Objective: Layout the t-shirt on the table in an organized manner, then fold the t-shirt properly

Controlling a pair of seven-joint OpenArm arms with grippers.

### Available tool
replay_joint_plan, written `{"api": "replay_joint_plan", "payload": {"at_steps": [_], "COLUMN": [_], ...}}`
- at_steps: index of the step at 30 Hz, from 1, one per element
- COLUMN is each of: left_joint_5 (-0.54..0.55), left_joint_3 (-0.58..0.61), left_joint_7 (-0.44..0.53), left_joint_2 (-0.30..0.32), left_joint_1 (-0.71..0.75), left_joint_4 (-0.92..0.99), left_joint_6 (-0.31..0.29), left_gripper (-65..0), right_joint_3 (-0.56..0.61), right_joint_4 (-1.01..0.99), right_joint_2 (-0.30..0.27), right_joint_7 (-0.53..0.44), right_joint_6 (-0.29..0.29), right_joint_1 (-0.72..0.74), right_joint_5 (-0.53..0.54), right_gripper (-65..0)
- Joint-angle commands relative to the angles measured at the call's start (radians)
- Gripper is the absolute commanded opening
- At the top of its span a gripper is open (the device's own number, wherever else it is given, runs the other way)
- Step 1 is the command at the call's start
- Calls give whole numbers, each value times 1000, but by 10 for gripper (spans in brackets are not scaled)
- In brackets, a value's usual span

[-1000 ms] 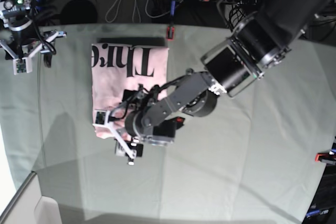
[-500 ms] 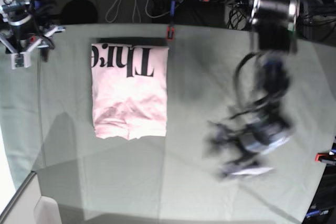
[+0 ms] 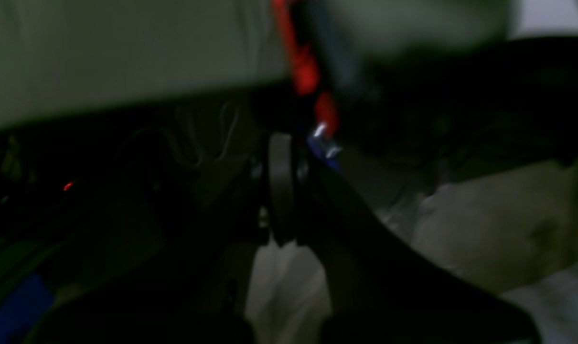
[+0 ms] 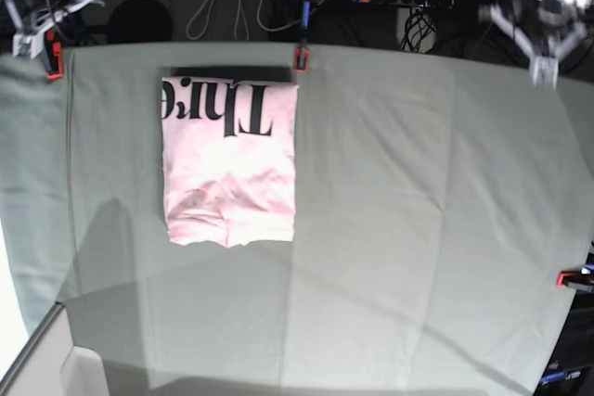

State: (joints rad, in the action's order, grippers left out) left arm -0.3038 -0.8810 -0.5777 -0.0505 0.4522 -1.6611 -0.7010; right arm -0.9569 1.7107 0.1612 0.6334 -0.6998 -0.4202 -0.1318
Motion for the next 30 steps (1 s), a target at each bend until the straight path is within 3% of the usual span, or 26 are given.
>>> {"api": "replay_joint_plan", "payload": {"at_steps": [1, 4, 7, 10, 12, 17, 20, 24, 27, 30], "left_joint_5": [7, 7, 13, 53, 56, -7, -88, -211, -283, -343], "left_joint_3": [-17, -22, -22, -20, -19, -19, -19, -20, -20, -20], "left_joint_7": [15, 20, 77, 209, 312, 600, 709, 775, 772, 772], "left_joint_2": [7, 16, 67, 94, 120, 186, 215, 191, 146, 119], "left_joint_1": [26, 58, 24, -53, -111, -255, -326, -375, -404, -430], "left_joint_4": [23, 221, 445, 731, 909, 1361, 1542, 1593, 1590, 1596], "left_joint_6": [3, 3, 3, 3, 3, 19, 180, 419, 545, 631], "left_gripper": [-650, -650, -650, -650, -650, -650, -650, -650, -650, -650], "right_joint_3": [-1, 9, 45, 83, 155, 335, 349, 425, 530, 631], "right_joint_4": [-22, -137, -269, -435, -552, -829, -926, -1102, -1263, -1432], "right_joint_2": [-4, -4, -4, -4, -35, -84, -91, -128, -179, -225], "right_joint_7": [-11, -11, -16, -22, -59, -281, -436, -665, -755, -798], "right_joint_6": [2, 2, 2, 2, 2, 2, 2, 18, 272, 605], "right_joint_1": [-7, -13, -15, 5, 16, 33, 36, 47, 93, 156], "right_joint_5": [7, 4, -35, -61, -93, -142, -142, -142, -144, -142], "right_gripper": [-650, -650, -650, -650, -650, -650, -650, -650, -650, -650]}}
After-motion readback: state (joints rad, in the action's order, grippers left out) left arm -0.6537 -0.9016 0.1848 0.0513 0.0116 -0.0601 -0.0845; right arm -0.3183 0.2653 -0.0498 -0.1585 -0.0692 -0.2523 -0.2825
